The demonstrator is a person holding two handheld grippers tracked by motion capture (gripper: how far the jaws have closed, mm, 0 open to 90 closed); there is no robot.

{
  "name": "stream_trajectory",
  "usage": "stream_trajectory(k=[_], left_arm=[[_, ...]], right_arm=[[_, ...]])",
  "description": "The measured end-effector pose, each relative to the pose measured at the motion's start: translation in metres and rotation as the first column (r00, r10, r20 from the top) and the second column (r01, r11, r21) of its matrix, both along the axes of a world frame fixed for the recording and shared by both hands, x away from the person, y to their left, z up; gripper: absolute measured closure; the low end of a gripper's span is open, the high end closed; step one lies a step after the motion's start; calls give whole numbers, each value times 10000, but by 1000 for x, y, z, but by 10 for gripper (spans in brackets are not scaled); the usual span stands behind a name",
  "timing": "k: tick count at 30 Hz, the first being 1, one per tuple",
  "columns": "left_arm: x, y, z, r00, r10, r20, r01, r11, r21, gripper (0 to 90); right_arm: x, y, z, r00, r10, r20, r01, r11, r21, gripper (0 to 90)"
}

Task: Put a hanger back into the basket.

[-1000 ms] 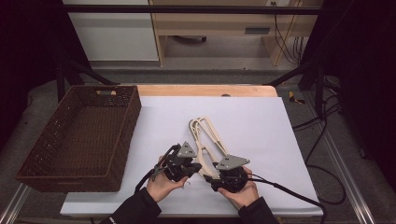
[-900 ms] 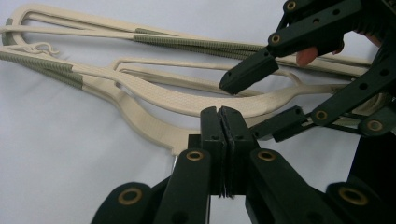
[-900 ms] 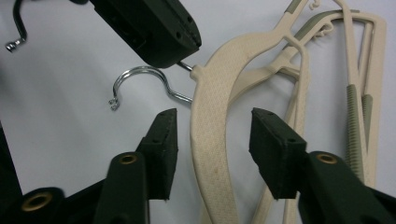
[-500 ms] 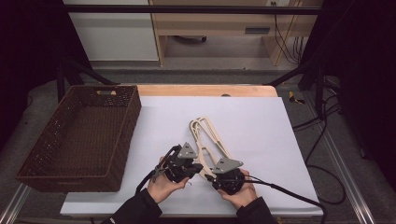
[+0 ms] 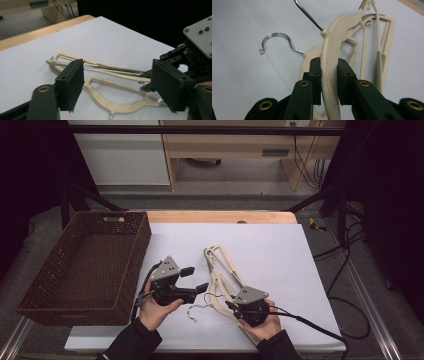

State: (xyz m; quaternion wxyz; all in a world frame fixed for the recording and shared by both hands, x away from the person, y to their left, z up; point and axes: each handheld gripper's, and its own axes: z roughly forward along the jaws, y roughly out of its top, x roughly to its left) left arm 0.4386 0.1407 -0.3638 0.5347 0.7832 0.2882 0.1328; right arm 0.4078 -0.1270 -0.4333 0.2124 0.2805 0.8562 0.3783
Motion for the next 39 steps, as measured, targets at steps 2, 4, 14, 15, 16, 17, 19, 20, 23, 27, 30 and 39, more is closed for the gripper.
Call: stream_trajectory(k=[2,4,14,15,16,17,19,20,23,27,30,39], left_arm=[[1,6,0,10000,11,45,-10,10000,-92,217],[2,11,0,9999,85,53,-85,9999,-78,182],[2,14,-4,9986,366,380,-377,9989,263,82],[2,15,-5,9986,393,360,-403,9988,290,74],[2,15,-6,9985,419,339,-429,9987,286,61],[3,16,-6,9985,445,319,-454,9985,295,61],[3,17,-7,9982,512,320,-522,9981,322,49],[4,18,-8,9982,525,306,-534,9980,324,43],[3,19,-8,9984,462,333,-473,9984,319,41],[2,21,-8,9986,417,322,-427,9986,310,39],[0,20,-7,9990,301,335,-312,9989,348,38],[-8,13,0,9975,-361,614,320,9974,653,39]], right_arm=[[0,-3,3,9999,-89,105,89,10000,-27,778],[0,-7,7,9996,-161,215,160,9999,34,784],[4,-40,25,9907,-1118,776,1089,9933,397,842],[5,-44,26,9886,-1244,844,1210,9916,448,854],[6,-51,29,9856,-1414,928,1375,9894,467,863],[6,-51,29,9856,-1414,928,1375,9894,467,863],[8,-58,31,9857,-1421,908,1369,9887,608,864],[10,-64,31,9837,-1525,949,1475,9874,579,864],[11,-70,31,9825,-1608,938,1560,9861,570,864],[11,-75,36,9858,-1435,867,1357,9866,906,865],[6,-74,45,9923,-934,810,815,9869,1395,865],[2,-49,52,9962,860,169,-875,9660,2434,865]])
